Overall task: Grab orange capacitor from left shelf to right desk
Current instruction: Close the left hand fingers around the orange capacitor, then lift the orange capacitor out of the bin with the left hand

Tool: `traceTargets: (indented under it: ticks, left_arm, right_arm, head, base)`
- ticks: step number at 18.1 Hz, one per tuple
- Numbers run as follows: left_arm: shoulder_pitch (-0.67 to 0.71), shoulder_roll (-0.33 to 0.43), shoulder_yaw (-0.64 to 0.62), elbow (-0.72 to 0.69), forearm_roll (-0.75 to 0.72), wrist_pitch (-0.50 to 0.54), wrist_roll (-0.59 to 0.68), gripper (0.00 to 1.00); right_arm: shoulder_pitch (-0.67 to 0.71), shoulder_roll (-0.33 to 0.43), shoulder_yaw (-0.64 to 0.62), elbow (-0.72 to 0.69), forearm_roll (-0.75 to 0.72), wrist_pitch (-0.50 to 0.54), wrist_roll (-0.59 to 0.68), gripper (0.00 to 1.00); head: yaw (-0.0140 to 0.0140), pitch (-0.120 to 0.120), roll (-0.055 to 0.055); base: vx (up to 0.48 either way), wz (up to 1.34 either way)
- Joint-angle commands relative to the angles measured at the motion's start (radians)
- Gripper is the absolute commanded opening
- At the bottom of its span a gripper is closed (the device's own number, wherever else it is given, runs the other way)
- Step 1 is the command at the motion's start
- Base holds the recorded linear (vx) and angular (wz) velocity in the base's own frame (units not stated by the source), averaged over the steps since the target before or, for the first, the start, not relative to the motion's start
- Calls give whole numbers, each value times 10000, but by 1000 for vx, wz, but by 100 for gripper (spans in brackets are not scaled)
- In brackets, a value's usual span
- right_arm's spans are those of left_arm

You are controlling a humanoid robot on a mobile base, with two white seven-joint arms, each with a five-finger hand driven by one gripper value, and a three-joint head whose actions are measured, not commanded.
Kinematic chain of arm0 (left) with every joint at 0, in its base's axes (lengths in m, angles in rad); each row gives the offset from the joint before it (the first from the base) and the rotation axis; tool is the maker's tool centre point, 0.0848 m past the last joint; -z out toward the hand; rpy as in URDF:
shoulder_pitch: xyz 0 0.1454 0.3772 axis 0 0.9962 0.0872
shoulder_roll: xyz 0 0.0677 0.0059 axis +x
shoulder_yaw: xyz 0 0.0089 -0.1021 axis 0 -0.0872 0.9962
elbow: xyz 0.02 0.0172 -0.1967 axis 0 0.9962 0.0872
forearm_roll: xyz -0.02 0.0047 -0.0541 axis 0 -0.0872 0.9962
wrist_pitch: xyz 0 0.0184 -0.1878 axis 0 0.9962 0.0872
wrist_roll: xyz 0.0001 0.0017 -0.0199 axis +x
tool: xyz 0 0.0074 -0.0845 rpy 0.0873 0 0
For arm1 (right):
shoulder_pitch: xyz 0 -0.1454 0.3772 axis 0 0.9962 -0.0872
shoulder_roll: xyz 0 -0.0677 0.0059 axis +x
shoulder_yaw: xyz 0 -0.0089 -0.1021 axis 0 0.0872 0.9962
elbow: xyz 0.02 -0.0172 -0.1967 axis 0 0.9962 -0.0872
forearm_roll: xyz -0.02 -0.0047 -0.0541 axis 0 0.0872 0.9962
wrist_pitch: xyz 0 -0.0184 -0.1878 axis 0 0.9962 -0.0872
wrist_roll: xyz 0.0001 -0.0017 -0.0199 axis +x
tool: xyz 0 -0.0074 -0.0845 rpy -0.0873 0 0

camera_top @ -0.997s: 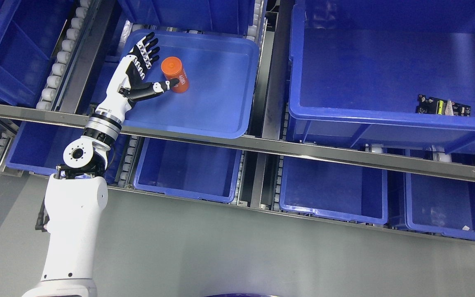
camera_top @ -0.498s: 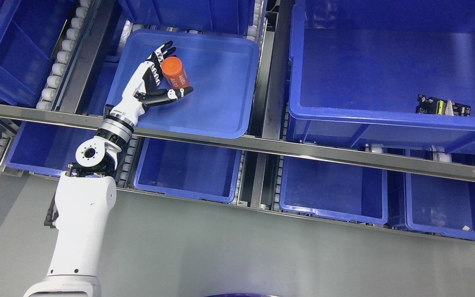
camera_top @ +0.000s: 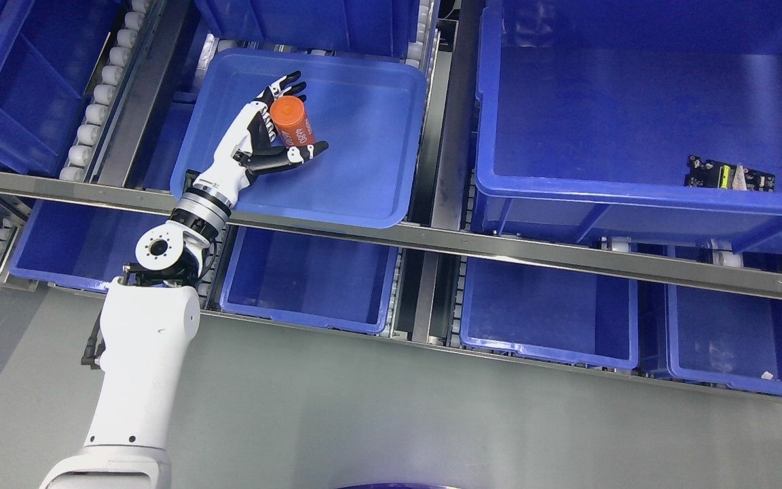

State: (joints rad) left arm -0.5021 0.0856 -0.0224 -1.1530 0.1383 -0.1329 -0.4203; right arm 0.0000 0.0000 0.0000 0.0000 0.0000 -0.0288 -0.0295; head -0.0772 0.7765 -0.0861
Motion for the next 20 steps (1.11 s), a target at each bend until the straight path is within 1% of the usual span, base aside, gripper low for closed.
traceTargets:
  ticks: [1, 2, 4, 6, 7, 8, 9, 11, 14, 16, 18, 20]
  left_arm:
    - [-56, 3, 192, 378, -3, -67, 15, 62]
    - [-41, 3, 314, 409, -3, -341, 15, 52]
    - [-26, -12, 499, 577, -3, -923, -15, 36]
    - [-26, -28, 561, 624, -3, -1156, -15, 24]
    - [20, -43, 576, 624, 13, -1202, -15, 15]
    - [36, -58, 637, 624, 13, -1263, -15, 9]
    - [36, -73, 729, 624, 13, -1355, -31, 5]
    - [97, -104, 761, 624, 13, -1417, -61, 0]
    - [112, -181, 882, 608, 43, -1463, -215, 0]
    - [36, -681, 1112, 288, 150, -1997, -260, 0]
    - [20, -681, 1312, -583, 395, -2534, -322, 0]
    - [20, -681, 1237, -1489, 594, -3345, -246, 0]
  right_arm:
    - [200, -175, -123, -175, 31, 58, 4, 100]
    - [200, -175, -123, -175, 31, 58, 4, 100]
    - [200, -175, -123, -175, 31, 43, 4, 100]
    - [200, -175, -123, -175, 31, 43, 4, 100]
    - [200, -175, -123, -175, 31, 58, 4, 100]
    - [200, -175, -123, -175, 31, 43, 4, 100]
    - [200, -175, -123, -175, 31, 58, 4, 100]
    - [200, -175, -123, -175, 31, 43, 4, 100]
    - [200, -175, -123, -175, 31, 58, 4, 100]
    - [200, -175, -123, -175, 31, 58, 4, 100]
    - [200, -175, -123, -175, 31, 58, 4, 100]
    - [200, -175, -123, -175, 31, 58, 4, 100]
  head:
    - [0, 0, 0]
    - [0, 0, 0]
    - [0, 0, 0]
    - [0, 0, 0]
    - [0, 0, 0]
    - [0, 0, 0]
    - [0, 0, 0]
    - [0, 0, 0]
    - [0, 0, 0]
    - [0, 0, 0]
    - [0, 0, 0]
    - [0, 0, 0]
  base:
    - [0, 0]
    - [0, 0]
    - [0, 0]
    - [0, 0]
    - [0, 0]
    - [0, 0]
    - [0, 0]
    - [0, 0]
    - [0, 0]
    - [0, 0]
    - [0, 0]
    - [0, 0]
